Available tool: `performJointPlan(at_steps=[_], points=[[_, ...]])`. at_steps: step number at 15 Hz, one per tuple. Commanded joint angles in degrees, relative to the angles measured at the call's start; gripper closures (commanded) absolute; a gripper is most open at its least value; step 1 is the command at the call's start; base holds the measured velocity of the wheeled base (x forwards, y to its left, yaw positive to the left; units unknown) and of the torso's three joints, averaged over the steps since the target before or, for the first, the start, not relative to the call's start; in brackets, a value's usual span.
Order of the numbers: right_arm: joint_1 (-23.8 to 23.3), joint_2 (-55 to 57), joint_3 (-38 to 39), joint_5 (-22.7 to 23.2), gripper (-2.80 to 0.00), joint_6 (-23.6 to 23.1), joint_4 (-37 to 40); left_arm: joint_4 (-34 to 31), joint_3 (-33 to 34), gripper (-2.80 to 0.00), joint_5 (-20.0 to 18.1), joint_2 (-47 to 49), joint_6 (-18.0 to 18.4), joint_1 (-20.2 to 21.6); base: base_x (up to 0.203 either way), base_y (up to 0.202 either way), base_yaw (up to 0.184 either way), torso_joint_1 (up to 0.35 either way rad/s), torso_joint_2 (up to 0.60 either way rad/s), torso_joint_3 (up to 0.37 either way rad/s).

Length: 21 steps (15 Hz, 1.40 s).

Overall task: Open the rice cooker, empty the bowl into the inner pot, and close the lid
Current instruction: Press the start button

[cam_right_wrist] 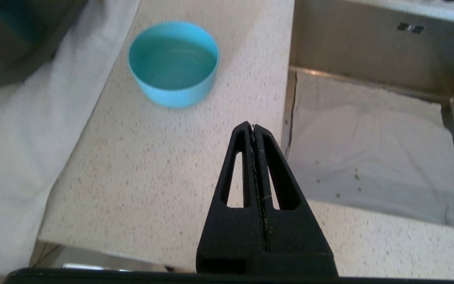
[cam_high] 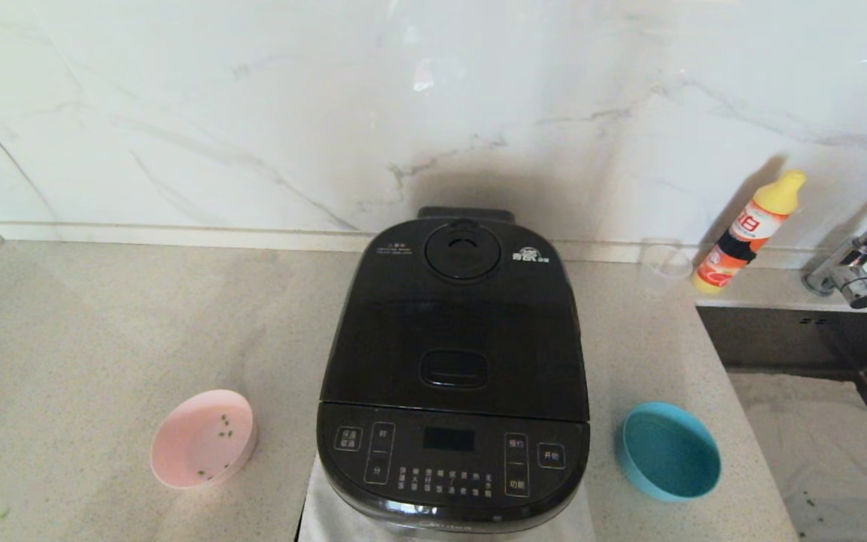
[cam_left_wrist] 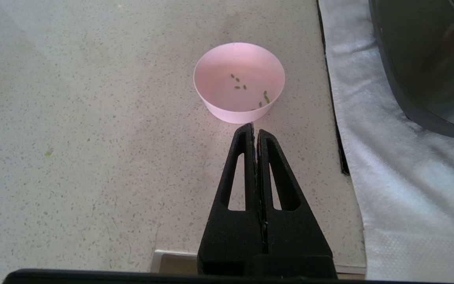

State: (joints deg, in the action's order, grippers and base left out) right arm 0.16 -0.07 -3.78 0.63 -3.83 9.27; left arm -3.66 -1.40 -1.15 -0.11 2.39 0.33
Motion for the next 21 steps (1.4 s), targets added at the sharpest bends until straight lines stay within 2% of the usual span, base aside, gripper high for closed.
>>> performJointPlan(at_steps=[1,7,12,15,18,19,21], points=[[0.0,0.2,-1.1,0.1,0.00,0.0,2.4,0.0,0.0,0.00,0.0,0.1,0.0,0.0,0.000,0.000,0.000,0.000,0.00,0.000],[0.0,0.9,-2.5,0.2,0.00,-0.3,4.2,0.0,0.0,0.00,0.0,0.1,0.0,0.0,0.000,0.000,0.000,0.000,0.00,0.000],[0.1,17.6,-14.7,2.3,0.00,0.1,4.3,0.0,0.0,0.00,0.0,0.1,0.0,0.0,0.000,0.000,0.000,0.000,0.00,0.000],[0.4,33.4,-28.6,6.0,0.00,0.3,7.4,0.0,0.0,0.00,0.0,0.1,0.0,0.0,0.000,0.000,0.000,0.000,0.00,0.000],[3.0,50.1,-47.1,11.8,0.00,1.6,15.3,0.0,0.0,0.00,0.0,0.1,0.0,0.0,0.000,0.000,0.000,0.000,0.00,0.000],[5.7,55.0,-53.7,13.0,0.00,3.8,18.0,0.0,0.0,0.00,0.0,0.1,0.0,0.0,0.000,0.000,0.000,0.000,0.00,0.000],[13.9,63.3,-65.1,14.2,0.00,12.0,21.9,0.0,0.0,0.00,0.0,0.1,0.0,0.0,0.000,0.000,0.000,0.000,0.00,0.000]])
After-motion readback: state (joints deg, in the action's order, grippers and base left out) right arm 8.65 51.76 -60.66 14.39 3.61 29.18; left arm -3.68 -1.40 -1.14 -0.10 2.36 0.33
